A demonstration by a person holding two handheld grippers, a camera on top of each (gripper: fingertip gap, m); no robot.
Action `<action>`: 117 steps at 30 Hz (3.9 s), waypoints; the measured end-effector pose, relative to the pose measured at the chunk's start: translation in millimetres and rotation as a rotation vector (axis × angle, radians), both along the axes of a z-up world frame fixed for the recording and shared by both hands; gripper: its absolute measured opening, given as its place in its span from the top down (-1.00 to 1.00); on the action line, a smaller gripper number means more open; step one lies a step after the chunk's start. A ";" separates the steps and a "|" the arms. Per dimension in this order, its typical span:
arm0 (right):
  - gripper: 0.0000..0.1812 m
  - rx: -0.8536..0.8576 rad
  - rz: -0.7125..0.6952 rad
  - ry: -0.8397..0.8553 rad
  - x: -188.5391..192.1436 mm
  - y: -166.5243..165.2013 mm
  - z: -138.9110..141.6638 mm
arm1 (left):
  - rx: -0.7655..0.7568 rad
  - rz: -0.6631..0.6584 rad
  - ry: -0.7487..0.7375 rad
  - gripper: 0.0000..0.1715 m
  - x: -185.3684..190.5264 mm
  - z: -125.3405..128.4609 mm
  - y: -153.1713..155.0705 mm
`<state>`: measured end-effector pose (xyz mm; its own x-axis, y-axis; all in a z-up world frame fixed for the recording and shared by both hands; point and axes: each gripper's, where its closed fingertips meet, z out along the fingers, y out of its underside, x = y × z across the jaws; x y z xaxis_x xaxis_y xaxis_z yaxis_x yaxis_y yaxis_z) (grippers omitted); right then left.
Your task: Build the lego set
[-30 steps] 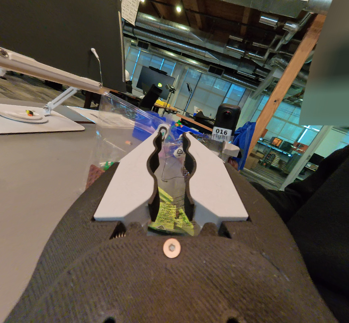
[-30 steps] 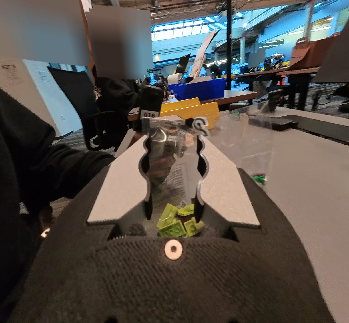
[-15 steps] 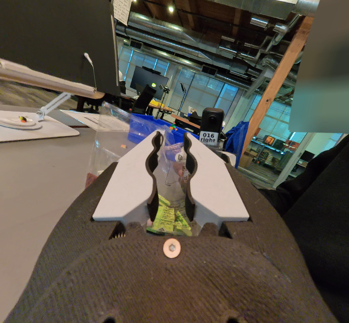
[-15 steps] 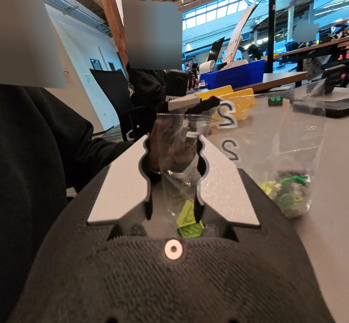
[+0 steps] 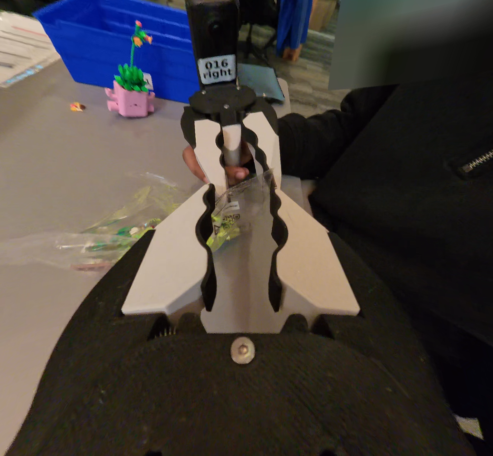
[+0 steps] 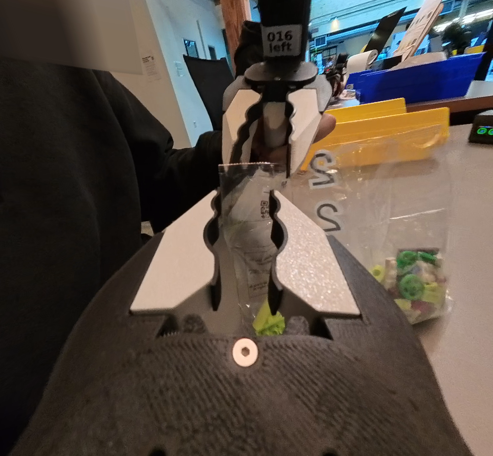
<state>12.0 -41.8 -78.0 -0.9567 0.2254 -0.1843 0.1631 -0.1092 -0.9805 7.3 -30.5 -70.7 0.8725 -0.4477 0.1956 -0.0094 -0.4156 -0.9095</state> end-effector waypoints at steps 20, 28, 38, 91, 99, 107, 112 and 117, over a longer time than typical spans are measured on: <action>0.38 -0.043 0.158 -0.179 17.1 -12.9 -2.2 | -0.051 -0.049 0.087 1.00 9.1 -9.5 -10.2; 0.39 -0.109 0.284 -0.286 28.7 -11.2 1.5 | -0.041 -0.089 0.072 1.00 18.2 -8.3 -8.8; 0.84 -0.093 0.274 -0.261 28.9 4.4 -0.7 | -0.056 -0.080 0.075 1.00 14.5 -6.7 -15.2; 1.00 -0.004 0.194 -0.071 36.5 11.1 8.7 | -0.228 0.497 -0.338 0.12 -74.2 4.7 -16.1; 1.00 0.003 0.160 -0.060 34.0 18.0 10.6 | -0.381 0.615 -0.171 0.24 -71.5 -2.9 -32.9; 1.00 0.050 0.160 -0.039 37.4 10.3 8.0 | -0.513 0.567 -0.142 0.72 -56.0 -39.6 -17.2; 0.97 0.075 0.131 -0.054 35.6 11.8 10.8 | -0.387 0.555 -0.177 1.00 -58.1 -19.4 -6.8; 0.35 0.013 -0.212 0.005 -2.8 26.9 51.1 | -0.305 0.514 -0.156 1.00 -44.9 -11.6 11.9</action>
